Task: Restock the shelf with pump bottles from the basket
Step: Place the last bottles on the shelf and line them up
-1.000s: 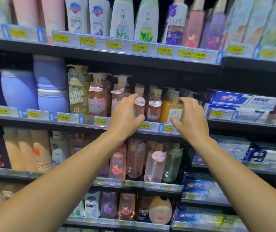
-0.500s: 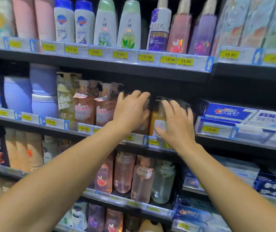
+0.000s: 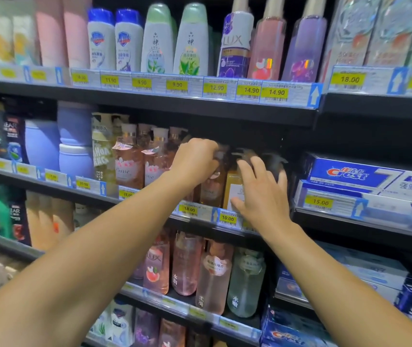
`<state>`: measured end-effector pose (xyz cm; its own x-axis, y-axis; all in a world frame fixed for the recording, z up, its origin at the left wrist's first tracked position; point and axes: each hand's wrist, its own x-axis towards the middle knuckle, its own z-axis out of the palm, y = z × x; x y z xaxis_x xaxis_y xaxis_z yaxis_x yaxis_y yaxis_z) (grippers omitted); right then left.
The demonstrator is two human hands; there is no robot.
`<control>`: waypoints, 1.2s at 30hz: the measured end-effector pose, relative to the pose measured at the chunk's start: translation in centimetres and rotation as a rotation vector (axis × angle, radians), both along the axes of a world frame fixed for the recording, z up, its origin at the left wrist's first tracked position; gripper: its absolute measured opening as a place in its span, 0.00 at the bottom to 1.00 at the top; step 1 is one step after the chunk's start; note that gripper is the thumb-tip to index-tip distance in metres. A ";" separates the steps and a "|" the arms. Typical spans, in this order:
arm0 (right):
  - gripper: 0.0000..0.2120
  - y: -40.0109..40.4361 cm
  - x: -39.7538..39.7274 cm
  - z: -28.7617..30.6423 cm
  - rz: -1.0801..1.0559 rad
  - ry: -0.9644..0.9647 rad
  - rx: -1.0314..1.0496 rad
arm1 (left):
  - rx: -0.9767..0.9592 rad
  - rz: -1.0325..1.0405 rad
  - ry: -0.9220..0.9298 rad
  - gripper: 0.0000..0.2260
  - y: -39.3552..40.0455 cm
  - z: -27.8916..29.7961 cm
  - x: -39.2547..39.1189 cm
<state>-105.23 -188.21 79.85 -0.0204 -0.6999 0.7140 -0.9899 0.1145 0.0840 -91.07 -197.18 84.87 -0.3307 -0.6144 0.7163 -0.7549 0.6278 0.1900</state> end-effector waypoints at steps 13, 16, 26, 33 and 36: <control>0.35 -0.6 0.9 0.0 -0.043 0.003 0.003 | 0.018 -0.127 0.077 0.11 -0.9 0.6 0.8; 0.34 -0.7 1.0 -0.1 -0.036 -0.004 -0.001 | 0.009 -0.139 0.076 0.11 -1.0 0.5 1.0; 0.33 -1.3 1.3 -0.2 -0.017 -0.045 0.008 | 0.025 -0.158 0.049 0.10 -1.1 0.8 1.5; 0.33 -1.2 1.4 -0.2 -0.031 -0.045 0.008 | 0.006 -0.166 0.044 0.14 -0.9 0.6 1.6; 0.33 -1.3 1.4 -0.3 -0.031 -0.046 -0.003 | -0.007 -0.177 0.038 0.14 -0.8 0.6 1.7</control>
